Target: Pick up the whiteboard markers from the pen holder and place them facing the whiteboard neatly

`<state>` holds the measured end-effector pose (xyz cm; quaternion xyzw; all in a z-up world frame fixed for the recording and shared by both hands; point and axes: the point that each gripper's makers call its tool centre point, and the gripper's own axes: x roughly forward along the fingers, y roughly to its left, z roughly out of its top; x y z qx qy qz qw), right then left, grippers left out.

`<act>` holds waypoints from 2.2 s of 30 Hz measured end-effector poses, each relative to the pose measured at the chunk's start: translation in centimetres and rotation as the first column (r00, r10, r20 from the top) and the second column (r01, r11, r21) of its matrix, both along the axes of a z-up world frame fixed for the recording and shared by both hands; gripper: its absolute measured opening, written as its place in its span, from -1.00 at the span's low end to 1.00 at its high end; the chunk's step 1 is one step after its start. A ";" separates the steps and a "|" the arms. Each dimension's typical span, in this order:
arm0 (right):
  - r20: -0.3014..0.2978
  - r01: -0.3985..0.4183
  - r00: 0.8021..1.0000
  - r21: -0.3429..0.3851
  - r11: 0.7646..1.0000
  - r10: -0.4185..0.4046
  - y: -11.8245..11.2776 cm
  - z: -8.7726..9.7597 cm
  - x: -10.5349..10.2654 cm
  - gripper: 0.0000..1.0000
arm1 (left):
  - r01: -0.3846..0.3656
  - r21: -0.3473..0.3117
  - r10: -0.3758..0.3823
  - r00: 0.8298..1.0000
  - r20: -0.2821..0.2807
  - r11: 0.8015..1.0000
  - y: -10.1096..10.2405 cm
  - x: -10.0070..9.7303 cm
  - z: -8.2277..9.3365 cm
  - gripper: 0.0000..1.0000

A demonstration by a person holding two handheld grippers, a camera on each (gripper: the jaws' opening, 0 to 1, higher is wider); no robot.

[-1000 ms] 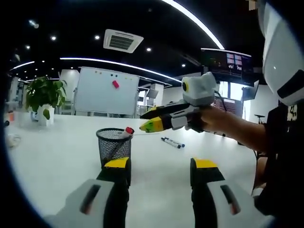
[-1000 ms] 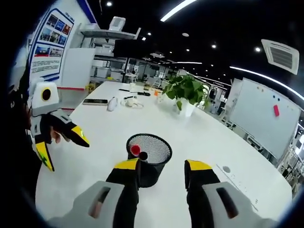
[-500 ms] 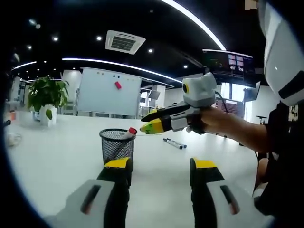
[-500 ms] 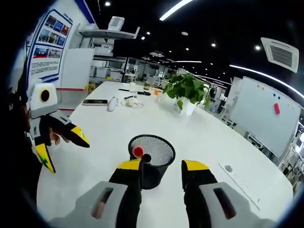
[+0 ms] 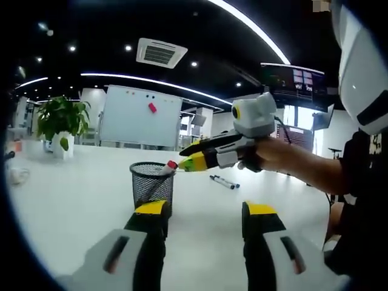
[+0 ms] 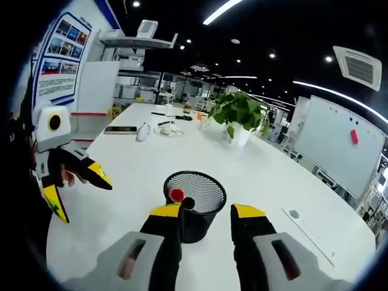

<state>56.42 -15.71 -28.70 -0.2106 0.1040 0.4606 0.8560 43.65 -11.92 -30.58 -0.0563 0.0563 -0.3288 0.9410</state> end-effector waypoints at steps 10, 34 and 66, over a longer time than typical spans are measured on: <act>-0.006 -0.016 1.000 -0.007 1.000 0.016 0.4 0.0 -0.2 -0.36 | 0.002 -0.005 -0.002 1.000 -0.004 1.000 0.0 0.0 -0.2 0.00; 0.004 -0.031 0.999 -0.058 0.998 0.032 1.2 -0.7 -0.2 -0.43 | -0.009 -0.013 0.009 1.000 -0.010 1.000 0.6 0.2 -0.5 0.00; -0.137 -0.009 0.991 -0.019 1.000 0.006 1.8 -1.6 0.0 -0.67 | -0.013 -0.035 0.012 1.000 -0.024 0.999 1.1 0.2 -0.9 0.00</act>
